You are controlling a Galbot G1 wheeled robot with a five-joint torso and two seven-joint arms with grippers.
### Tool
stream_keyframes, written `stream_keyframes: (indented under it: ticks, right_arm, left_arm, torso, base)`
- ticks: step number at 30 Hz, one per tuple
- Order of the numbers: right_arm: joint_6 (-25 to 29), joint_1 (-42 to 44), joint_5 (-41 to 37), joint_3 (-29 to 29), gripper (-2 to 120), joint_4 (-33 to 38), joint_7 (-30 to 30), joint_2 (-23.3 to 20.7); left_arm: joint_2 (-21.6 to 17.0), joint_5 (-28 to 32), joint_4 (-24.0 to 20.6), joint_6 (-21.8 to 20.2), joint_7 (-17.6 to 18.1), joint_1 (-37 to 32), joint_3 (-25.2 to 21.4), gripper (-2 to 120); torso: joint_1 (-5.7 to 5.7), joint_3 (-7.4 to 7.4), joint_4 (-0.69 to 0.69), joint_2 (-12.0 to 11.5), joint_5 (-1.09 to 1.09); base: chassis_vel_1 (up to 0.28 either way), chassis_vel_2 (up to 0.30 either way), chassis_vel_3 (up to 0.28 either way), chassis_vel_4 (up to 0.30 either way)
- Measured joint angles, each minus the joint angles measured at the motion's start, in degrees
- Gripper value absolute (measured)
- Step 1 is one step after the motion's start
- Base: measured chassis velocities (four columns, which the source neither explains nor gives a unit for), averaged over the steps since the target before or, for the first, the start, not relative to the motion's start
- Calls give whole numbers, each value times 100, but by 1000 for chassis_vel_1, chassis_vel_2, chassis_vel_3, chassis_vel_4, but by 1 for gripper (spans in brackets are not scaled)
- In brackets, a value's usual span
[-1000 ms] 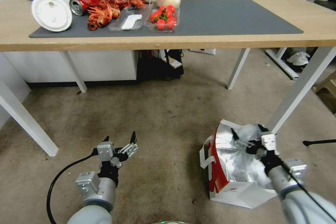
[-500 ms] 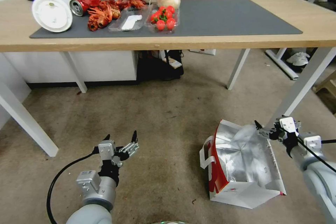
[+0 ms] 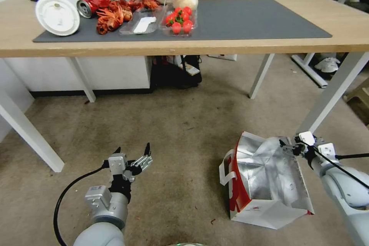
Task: Pick up the food delivery bag from the floor and place it on the table.
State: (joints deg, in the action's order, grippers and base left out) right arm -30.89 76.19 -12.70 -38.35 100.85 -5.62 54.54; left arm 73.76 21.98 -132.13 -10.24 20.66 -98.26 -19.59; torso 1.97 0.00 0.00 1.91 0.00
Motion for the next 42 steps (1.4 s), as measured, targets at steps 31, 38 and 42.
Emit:
stream_keyframes:
  ticks: [31, 38, 42]
  right_arm:
    - [-76, -220, -278, 318, 10, -552, -296, 35]
    - [576, -171, -549, 276, 0, -496, -647, -39]
    - [1214, -150, -876, 220, 0, -401, -1149, -197]
  left_arm:
    - [3, -11, -43, 9, 61, -109, -21, 100]
    - [-1, -2, -48, 69, 88, -117, -45, 100]
    - [-1, 0, -85, 101, 106, -132, -73, 100]
  torso:
    - [0, 0, 0, 4, 0]
    - [1, 0, 0, 4, 0]
    - [1, 0, 0, 5, 0]
  base:
    - [0, 0, 0, 0]
    - [0, 0, 0, 0]
    - [0, 0, 0, 0]
